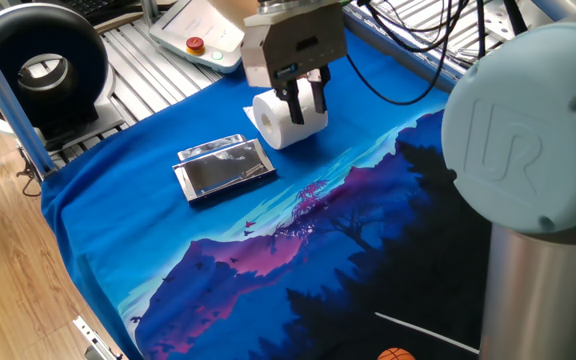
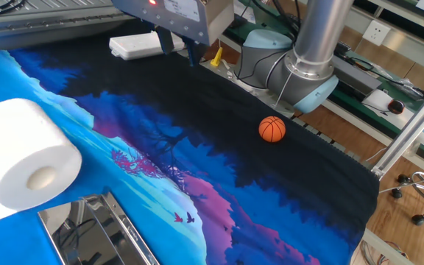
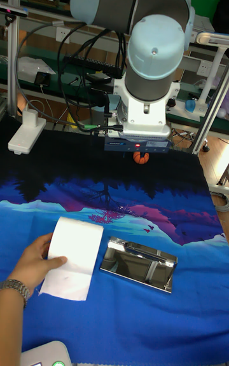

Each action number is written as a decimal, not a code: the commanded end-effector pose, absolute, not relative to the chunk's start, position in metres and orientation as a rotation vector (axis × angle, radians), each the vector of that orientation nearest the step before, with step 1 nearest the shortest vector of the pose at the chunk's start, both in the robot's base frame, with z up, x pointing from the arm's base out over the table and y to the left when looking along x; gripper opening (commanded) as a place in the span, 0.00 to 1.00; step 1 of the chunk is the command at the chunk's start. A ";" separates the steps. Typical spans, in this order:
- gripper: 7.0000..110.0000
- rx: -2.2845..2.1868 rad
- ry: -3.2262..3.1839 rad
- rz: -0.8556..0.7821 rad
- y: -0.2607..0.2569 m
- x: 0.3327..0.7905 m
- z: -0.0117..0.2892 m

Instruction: Put the toilet paper on its holder

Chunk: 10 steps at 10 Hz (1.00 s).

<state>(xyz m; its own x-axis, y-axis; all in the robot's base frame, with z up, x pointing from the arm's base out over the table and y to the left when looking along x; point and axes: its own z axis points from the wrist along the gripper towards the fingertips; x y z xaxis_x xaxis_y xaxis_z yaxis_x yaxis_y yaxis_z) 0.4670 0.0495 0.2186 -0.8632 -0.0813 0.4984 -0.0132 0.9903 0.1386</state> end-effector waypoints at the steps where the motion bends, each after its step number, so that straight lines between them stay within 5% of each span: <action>1: 0.36 0.040 -2.616 -0.168 0.041 0.472 0.220; 7: 0.36 -0.008 -2.638 -0.213 0.020 0.502 0.208; 10: 0.36 -0.092 -2.726 -0.125 0.001 0.544 0.178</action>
<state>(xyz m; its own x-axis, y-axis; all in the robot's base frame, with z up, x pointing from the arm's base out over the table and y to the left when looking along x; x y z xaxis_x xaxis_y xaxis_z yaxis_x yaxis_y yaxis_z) 0.5152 0.0126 0.1955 -0.8958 0.0033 0.4445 0.0513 0.9940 0.0961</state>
